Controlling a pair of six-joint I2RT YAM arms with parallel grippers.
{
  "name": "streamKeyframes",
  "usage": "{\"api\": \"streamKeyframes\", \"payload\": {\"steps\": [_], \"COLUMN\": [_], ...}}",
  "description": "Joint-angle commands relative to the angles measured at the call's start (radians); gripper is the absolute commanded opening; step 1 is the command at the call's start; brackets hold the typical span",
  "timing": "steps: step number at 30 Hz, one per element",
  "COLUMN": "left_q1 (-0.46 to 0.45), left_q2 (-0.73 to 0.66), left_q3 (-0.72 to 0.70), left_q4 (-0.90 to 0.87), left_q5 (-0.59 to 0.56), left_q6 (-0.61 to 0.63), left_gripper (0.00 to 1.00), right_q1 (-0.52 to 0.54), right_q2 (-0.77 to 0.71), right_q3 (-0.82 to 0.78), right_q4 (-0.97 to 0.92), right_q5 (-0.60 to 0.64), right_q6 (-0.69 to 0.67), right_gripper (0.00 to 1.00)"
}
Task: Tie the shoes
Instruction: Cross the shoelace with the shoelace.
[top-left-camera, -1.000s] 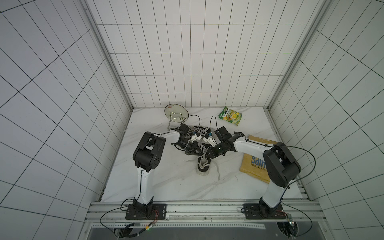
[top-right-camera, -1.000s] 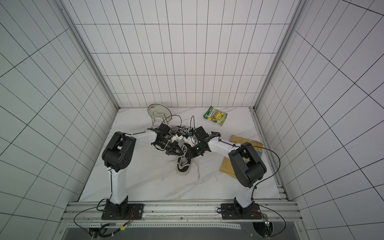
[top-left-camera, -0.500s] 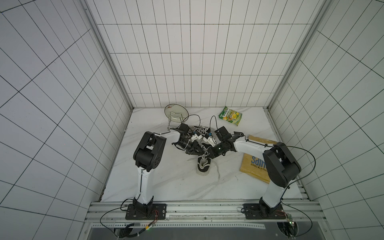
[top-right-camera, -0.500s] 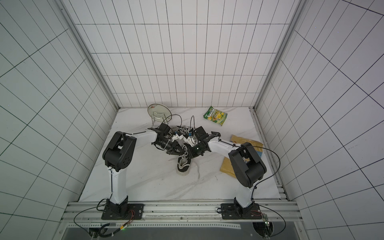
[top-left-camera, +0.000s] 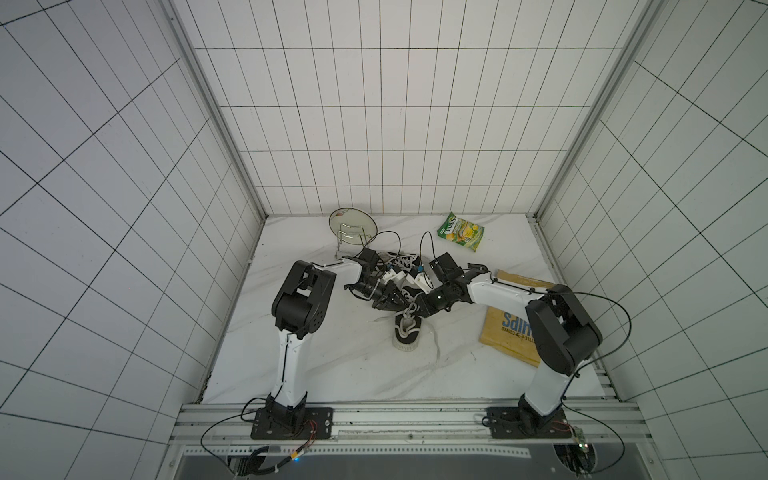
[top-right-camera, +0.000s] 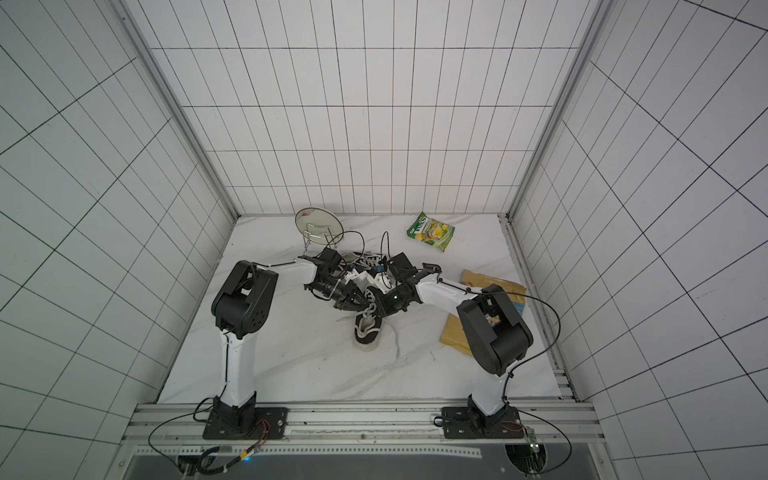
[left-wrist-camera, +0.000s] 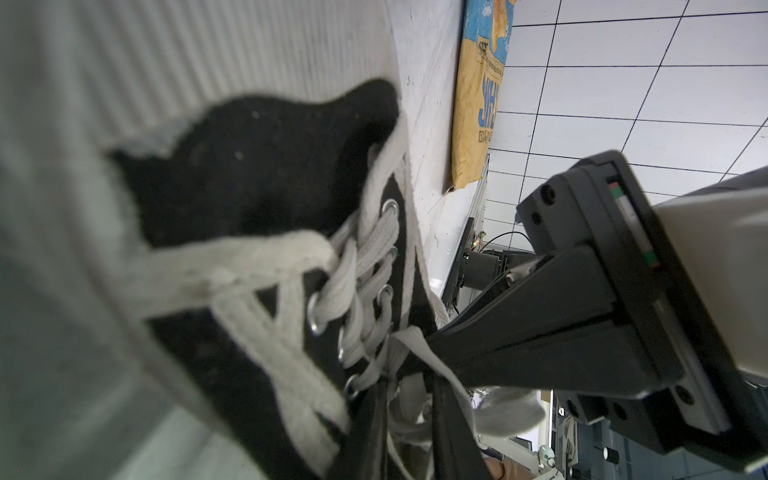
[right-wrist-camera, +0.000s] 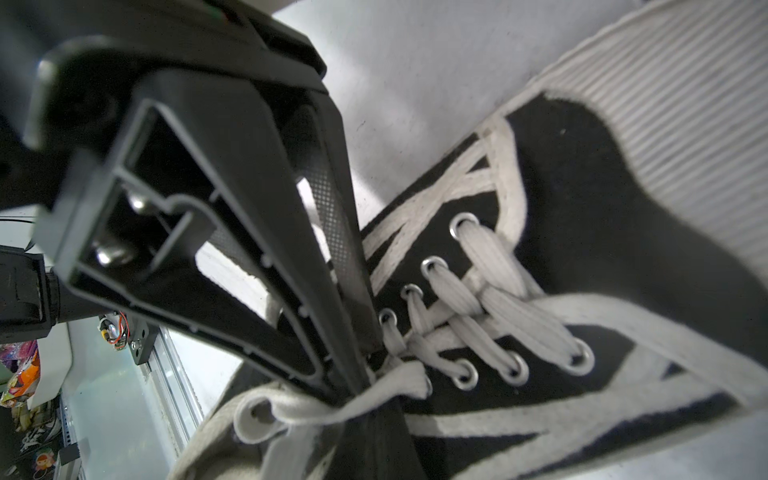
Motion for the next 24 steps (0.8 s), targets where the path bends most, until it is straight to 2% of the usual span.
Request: {"api": "streamKeyframes", "payload": {"steps": [1,5,10,15,20,24], "left_q1": [-0.01,-0.01,-0.007,-0.012,-0.016,-0.01], "left_q2": [0.031,0.042,0.046,0.059,0.058,0.048], "left_q3": [0.021,0.033,0.037,0.05,0.059,0.049], "left_q4": [-0.01,-0.052,-0.088,-0.112,-0.123,-0.113], "left_q5": [0.019,0.022,-0.027,-0.024,0.027,0.028], "left_q6": [0.02,0.04,0.039,0.05,0.075,0.075], "left_gripper": [0.22,0.25,0.23,0.14,0.0,0.0], "right_q1": [0.007,0.004,-0.001,-0.004,-0.005,-0.005], "right_q2": [-0.002,-0.01,-0.026,-0.03,-0.02,-0.024], "right_q3": [0.026,0.021,0.003,-0.001,0.006,0.002], "right_q4": [0.058,0.072,0.092,0.104,0.106,0.108], "right_q5": [-0.022,-0.017,-0.012,-0.013,-0.021,-0.018], "right_q6": [0.0,0.008,0.018,0.025,0.027,0.026], "right_gripper": [0.0,0.0,0.0,0.0,0.0,0.0]}}
